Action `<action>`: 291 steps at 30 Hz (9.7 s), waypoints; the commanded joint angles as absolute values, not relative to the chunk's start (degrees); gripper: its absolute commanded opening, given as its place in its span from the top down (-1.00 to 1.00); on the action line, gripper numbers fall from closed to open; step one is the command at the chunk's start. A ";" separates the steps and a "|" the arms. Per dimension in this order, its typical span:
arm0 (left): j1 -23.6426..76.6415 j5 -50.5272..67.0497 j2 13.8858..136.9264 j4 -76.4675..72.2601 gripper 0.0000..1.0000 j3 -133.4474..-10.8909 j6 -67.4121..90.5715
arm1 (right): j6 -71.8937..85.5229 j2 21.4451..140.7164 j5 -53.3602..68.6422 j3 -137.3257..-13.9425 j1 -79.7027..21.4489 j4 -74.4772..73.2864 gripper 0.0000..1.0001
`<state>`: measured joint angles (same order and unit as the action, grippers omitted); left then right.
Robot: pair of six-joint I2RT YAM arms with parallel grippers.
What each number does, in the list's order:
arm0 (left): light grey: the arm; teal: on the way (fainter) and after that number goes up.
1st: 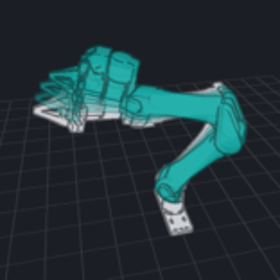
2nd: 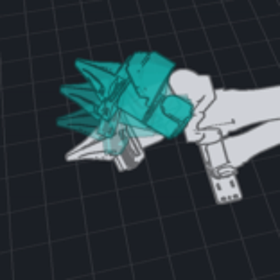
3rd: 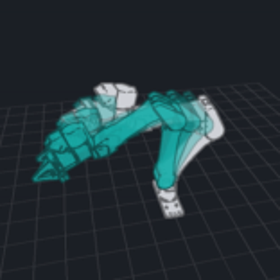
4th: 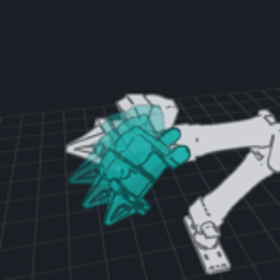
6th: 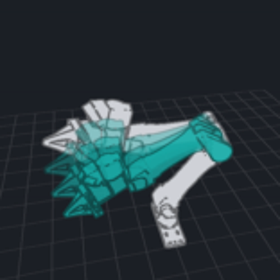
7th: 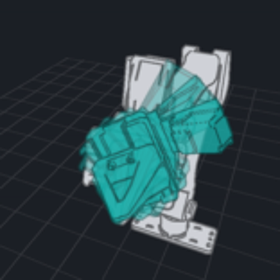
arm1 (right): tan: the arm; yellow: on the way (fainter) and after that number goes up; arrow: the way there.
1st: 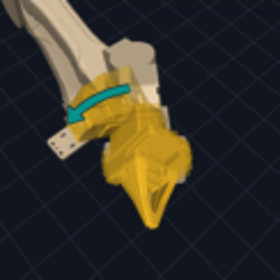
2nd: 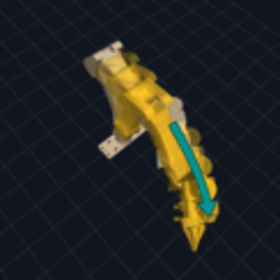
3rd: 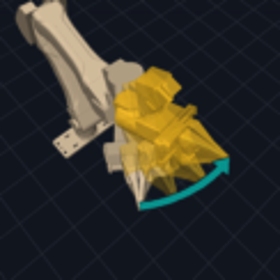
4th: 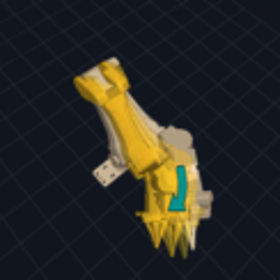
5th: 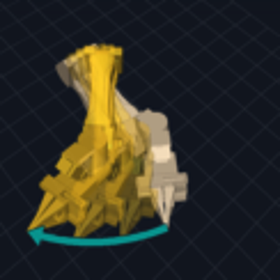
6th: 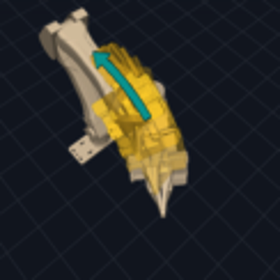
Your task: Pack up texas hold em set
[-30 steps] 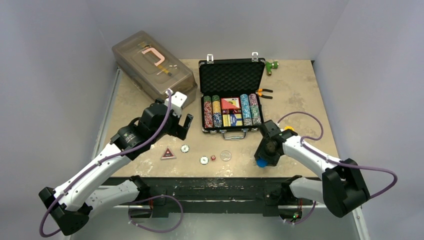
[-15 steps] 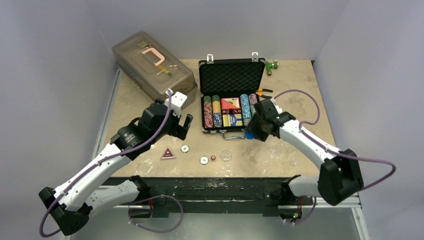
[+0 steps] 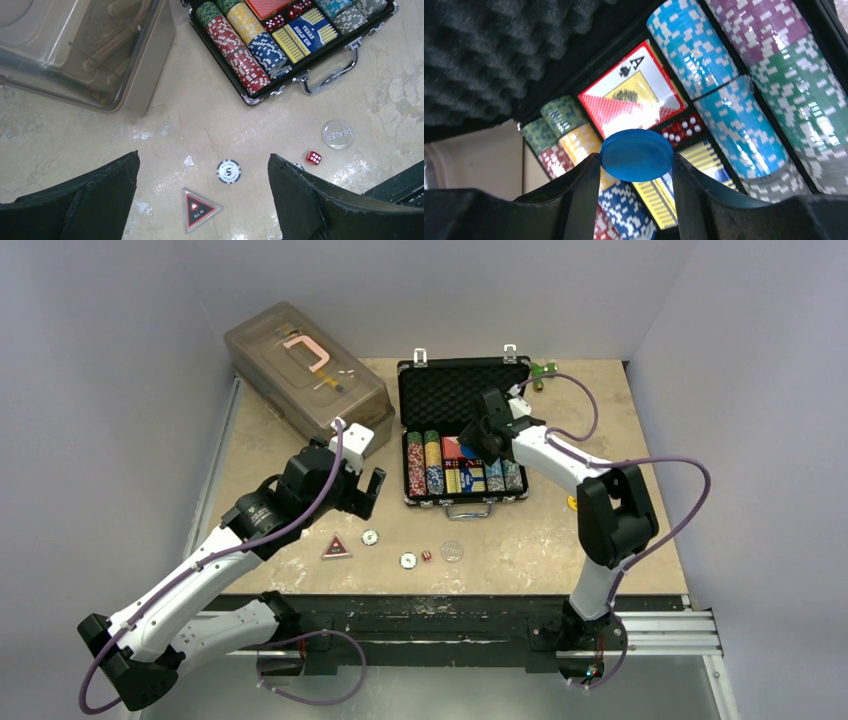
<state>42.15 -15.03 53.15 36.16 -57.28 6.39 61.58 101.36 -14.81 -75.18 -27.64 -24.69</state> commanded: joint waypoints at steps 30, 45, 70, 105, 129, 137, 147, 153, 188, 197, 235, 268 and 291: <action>42.43 -13.54 53.66 34.95 -0.91 -58.71 6.24 | 57.99 110.70 -26.86 -84.58 -27.94 -21.46 -0.56; 42.47 -12.68 52.67 35.21 -0.91 -58.89 6.50 | 43.75 74.91 -22.73 -54.31 -10.02 -21.09 -0.88; 42.46 -13.07 52.29 35.44 -0.91 -59.04 6.46 | 35.86 98.21 -11.50 -61.58 9.46 -34.04 -0.97; 42.42 -14.06 52.47 35.70 -0.91 -59.06 6.25 | 36.81 96.64 -7.36 -53.25 8.29 -28.23 -0.29; 42.50 -15.16 52.10 35.96 -0.91 -59.06 6.07 | 30.59 100.46 -6.21 -53.23 8.29 -29.28 0.10; 42.45 -14.79 52.43 35.86 -0.91 -59.06 6.15 | 31.22 95.09 -3.91 -55.02 8.24 -31.43 0.26; 42.48 -14.68 52.64 35.87 -0.91 -59.06 6.16 | 33.16 91.52 -0.88 -57.55 6.34 -33.84 0.34; 42.43 -14.44 52.87 35.81 -0.91 -59.06 6.16 | 35.68 88.11 -1.06 -61.24 2.08 -36.17 0.34; 42.44 -14.94 53.00 35.95 -0.91 -59.06 6.08 | 49.96 115.12 -17.90 -92.83 -24.98 -29.60 0.33; 42.45 -15.02 53.28 36.02 -0.91 -59.06 6.00 | 49.58 117.46 -19.46 -94.98 -24.97 -30.84 0.23; 42.44 -17.31 55.84 36.46 -0.91 -59.00 5.81 | 33.30 91.05 -11.76 -51.44 -60.20 -29.03 -0.59; 42.45 -17.40 55.81 36.91 -0.91 -59.15 5.78 | 36.61 101.40 -19.21 -56.98 -58.14 -30.14 -0.29; 42.47 -17.05 55.73 36.77 -0.91 -59.15 5.80 | 37.12 98.97 -16.98 -52.65 -58.18 -29.59 -0.11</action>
<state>42.15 -16.75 56.31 37.45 -57.30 6.37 36.86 97.73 -17.06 -56.34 -58.43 -26.24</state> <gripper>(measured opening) 0.955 0.566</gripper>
